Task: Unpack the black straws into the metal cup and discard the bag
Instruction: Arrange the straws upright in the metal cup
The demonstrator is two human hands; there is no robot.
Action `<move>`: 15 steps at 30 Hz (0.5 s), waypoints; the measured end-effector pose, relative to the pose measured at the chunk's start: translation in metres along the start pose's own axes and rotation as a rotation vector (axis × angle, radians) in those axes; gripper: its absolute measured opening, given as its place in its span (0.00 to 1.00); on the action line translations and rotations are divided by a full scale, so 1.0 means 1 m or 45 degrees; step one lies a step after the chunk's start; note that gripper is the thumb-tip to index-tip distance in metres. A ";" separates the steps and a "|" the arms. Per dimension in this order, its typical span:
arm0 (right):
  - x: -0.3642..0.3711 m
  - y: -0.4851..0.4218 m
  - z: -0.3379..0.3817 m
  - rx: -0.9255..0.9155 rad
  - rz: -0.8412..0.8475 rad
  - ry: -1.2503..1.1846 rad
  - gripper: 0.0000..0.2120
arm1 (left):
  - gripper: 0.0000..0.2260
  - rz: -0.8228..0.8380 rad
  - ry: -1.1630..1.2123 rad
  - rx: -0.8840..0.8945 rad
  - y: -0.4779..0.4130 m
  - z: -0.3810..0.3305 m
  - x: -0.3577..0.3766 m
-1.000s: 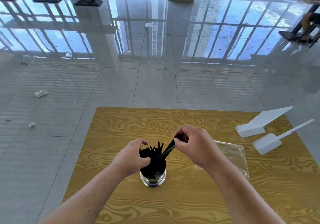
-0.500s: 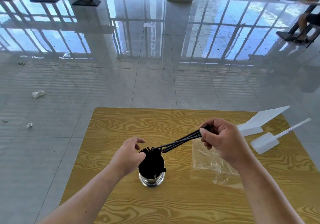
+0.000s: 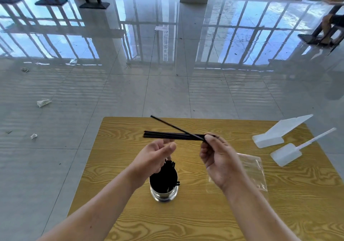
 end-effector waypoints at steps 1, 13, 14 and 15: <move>0.005 0.003 -0.015 0.065 0.008 -0.004 0.06 | 0.37 0.002 0.141 0.006 -0.001 -0.003 0.002; -0.011 0.006 -0.055 0.014 0.091 0.850 0.06 | 0.19 -0.426 -0.381 0.257 0.001 -0.015 -0.028; -0.014 0.004 -0.052 -0.017 0.083 0.884 0.06 | 0.20 -0.403 -0.477 0.227 0.000 -0.010 -0.027; -0.016 0.003 -0.050 -0.038 0.080 0.910 0.05 | 0.21 -0.382 -0.548 0.189 -0.002 -0.003 -0.027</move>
Point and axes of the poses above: each hand's wrist, its own y-axis away from the middle knuckle, its own x-axis out of the palm, z = x × y, the point moved 6 cm from there along -y, towards the middle knuckle, and after that the axes turned 8 degrees about -x, right-handed, at the moved point
